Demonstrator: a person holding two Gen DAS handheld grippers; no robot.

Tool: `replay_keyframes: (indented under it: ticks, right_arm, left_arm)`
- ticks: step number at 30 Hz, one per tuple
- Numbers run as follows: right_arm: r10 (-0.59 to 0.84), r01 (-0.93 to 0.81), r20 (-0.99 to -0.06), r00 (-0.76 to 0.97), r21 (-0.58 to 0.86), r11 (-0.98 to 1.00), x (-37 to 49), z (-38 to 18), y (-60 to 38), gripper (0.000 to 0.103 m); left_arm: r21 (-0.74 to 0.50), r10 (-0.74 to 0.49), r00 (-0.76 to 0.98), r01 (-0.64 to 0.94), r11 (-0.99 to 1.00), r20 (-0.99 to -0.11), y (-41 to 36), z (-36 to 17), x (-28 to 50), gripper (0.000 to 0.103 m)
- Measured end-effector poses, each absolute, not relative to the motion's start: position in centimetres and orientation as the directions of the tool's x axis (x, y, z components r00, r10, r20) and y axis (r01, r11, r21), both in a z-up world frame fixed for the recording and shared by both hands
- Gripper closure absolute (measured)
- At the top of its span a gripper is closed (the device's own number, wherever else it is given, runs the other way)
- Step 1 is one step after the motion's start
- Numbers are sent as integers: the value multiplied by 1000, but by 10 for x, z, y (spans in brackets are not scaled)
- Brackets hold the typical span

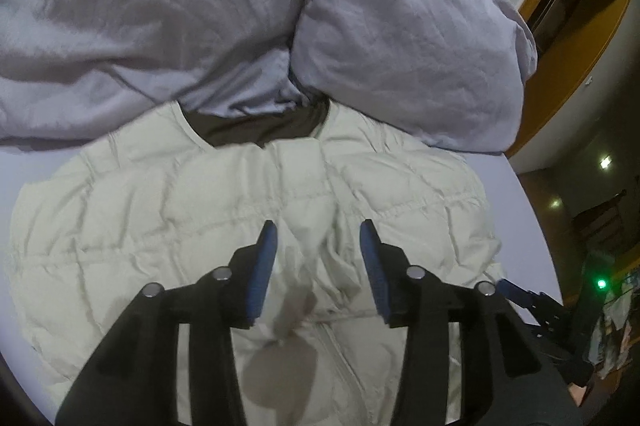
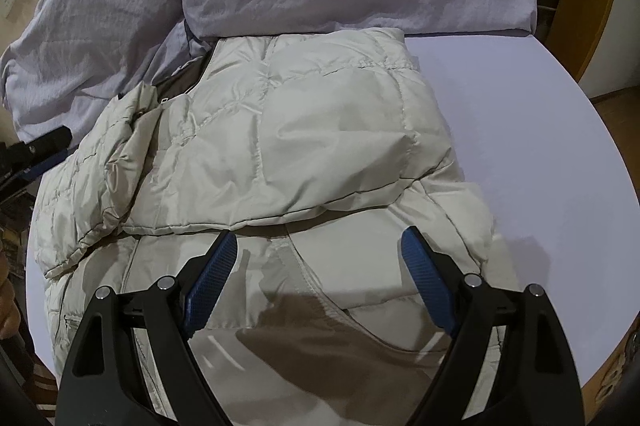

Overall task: Fold large clothes
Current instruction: 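Grasp the jacket hem with the left gripper while the right gripper grasps the hem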

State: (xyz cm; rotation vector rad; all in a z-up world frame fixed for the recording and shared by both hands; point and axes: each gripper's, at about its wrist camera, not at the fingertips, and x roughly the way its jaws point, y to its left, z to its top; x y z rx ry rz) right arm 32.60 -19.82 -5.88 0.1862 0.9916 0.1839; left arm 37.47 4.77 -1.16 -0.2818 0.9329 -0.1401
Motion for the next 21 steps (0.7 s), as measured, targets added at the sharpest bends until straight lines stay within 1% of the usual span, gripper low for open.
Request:
replay_keyframes:
  ticks: [5,10,15,21]
  right_arm:
    - [235,-63,-810,537,239,969,324,-58,-201,17]
    - [226,-61,-815,533,230,971,323,-60,-202,17]
    - [217,-51,-825,523,223,973,322,-63,-202,17]
    - [208,-41,-833,512,218,975,319,-65,-204,17]
  left_arm:
    - [-265,-176,573,-74,962,-800,65,-27,385,60]
    - [-253,-167,518,-99,962,-839,62,-57,391,61]
    - [-165,-103,498,-82,983,-861,42,-78,394,60]
    - [-91,-36,487,-90,992,-872,31,-95,401,58]
